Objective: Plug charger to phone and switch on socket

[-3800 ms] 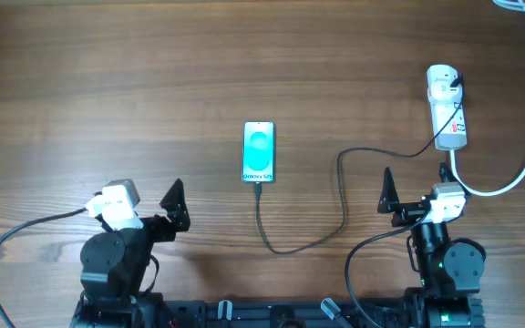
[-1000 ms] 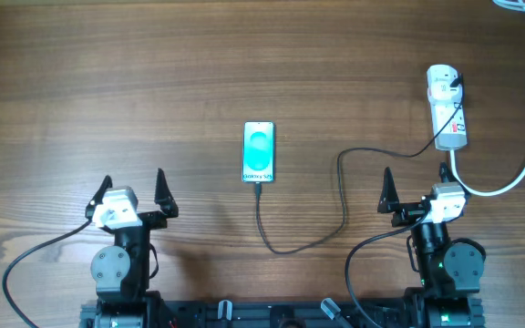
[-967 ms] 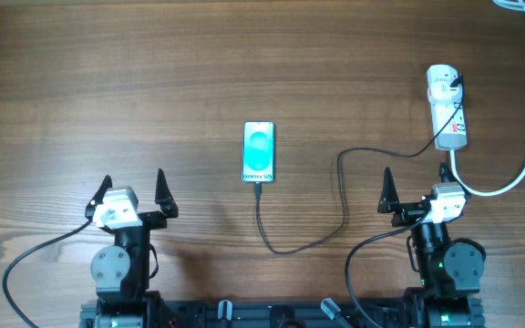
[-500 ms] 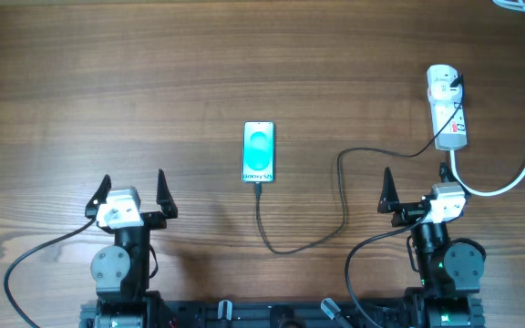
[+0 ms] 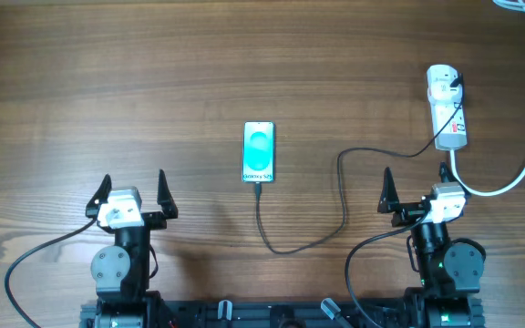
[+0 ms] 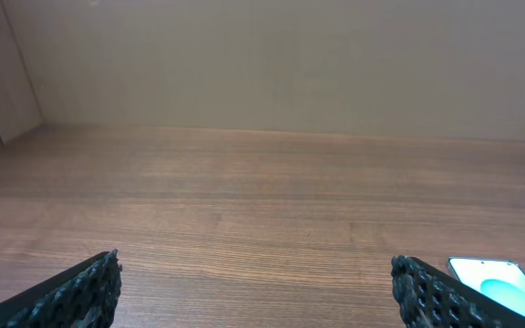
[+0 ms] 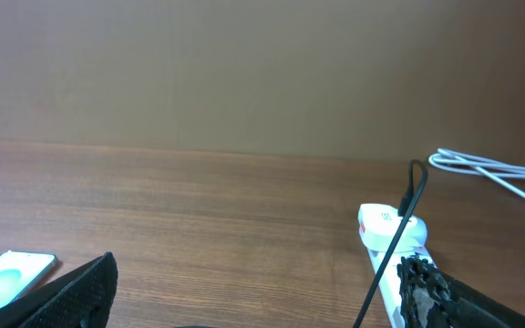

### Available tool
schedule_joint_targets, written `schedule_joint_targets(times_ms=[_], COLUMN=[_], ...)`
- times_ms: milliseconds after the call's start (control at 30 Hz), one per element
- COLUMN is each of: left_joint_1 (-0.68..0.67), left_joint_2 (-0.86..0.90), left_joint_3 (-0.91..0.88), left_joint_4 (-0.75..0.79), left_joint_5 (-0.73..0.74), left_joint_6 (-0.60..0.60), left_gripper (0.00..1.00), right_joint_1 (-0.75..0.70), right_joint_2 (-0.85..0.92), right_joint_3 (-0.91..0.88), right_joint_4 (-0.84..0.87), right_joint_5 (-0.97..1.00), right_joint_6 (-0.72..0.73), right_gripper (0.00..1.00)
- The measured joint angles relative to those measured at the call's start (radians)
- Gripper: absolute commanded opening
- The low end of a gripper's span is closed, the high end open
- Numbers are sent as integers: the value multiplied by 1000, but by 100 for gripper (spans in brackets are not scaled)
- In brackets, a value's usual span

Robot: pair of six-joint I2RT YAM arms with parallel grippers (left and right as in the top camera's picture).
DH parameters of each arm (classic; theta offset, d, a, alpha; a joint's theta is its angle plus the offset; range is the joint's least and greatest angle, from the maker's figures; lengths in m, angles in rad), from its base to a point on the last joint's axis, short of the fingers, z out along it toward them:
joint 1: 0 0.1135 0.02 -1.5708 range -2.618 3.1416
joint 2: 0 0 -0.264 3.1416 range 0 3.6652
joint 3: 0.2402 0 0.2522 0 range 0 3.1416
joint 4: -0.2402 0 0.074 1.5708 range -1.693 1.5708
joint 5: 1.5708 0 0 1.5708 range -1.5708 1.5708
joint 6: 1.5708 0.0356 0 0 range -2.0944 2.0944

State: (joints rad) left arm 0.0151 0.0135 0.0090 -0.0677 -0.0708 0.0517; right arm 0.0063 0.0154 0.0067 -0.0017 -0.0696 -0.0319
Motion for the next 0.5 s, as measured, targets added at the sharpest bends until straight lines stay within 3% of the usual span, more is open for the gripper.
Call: schedule_joint_targets(times_ms=[500], left_joint_1=[0], left_joint_2=[0], left_joint_3=[0], left_joint_4=[0], left_joint_5=[1], left_joint_6=[0], left_gripper=[100], right_joint_1=[0], right_joint_2=[0], right_joint_3=[0], right_joint_4=[0], right_joint_5=[0], right_joint_6=[0], right_gripper=[100])
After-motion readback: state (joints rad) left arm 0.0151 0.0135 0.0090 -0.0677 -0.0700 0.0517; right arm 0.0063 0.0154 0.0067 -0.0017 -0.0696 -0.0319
